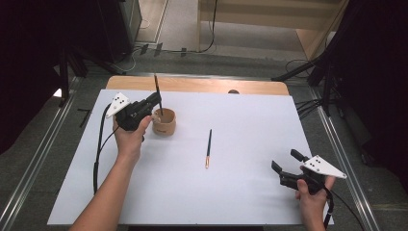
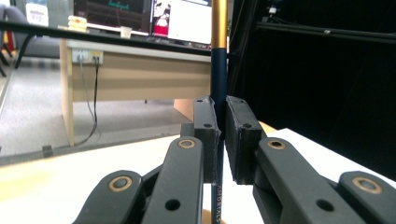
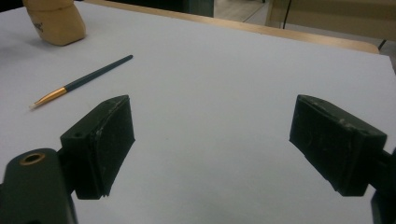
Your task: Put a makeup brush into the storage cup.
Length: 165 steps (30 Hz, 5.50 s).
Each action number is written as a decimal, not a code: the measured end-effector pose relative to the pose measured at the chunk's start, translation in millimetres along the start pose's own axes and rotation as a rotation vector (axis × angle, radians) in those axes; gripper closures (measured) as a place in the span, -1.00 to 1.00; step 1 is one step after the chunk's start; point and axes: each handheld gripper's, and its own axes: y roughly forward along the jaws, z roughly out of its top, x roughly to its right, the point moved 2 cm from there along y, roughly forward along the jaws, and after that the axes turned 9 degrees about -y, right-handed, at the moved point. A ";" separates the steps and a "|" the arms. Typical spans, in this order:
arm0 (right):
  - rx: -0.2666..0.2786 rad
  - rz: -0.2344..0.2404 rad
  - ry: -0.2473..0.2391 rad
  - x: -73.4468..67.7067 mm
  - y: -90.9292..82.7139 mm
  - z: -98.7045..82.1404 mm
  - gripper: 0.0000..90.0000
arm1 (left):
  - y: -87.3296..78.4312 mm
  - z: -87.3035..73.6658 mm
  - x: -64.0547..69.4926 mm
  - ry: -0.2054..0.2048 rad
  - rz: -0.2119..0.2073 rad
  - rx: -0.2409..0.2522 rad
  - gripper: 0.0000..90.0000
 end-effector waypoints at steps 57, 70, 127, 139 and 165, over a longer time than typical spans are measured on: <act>0.001 -0.001 -0.005 -2.2 1.4 0.3 -0.68 | -75.8 -30.2 7.5 0.020 0.058 -0.172 -1.00; 0.015 -0.006 -0.021 -4.5 0.1 1.8 -0.69 | -116.7 -42.2 2.1 0.021 0.098 -0.148 -1.00; 0.091 0.008 -0.031 -15.3 14.8 41.3 -0.69 | -172.1 -57.5 -5.8 0.049 0.154 -0.141 -1.00; 0.133 0.042 -0.047 -23.1 44.3 78.2 -0.69 | -170.2 -58.6 -4.1 0.052 0.144 -0.139 -1.00; 0.122 0.090 -0.072 -44.3 108.4 128.6 -0.69 | -171.3 -57.7 -5.7 0.051 0.139 -0.121 -1.00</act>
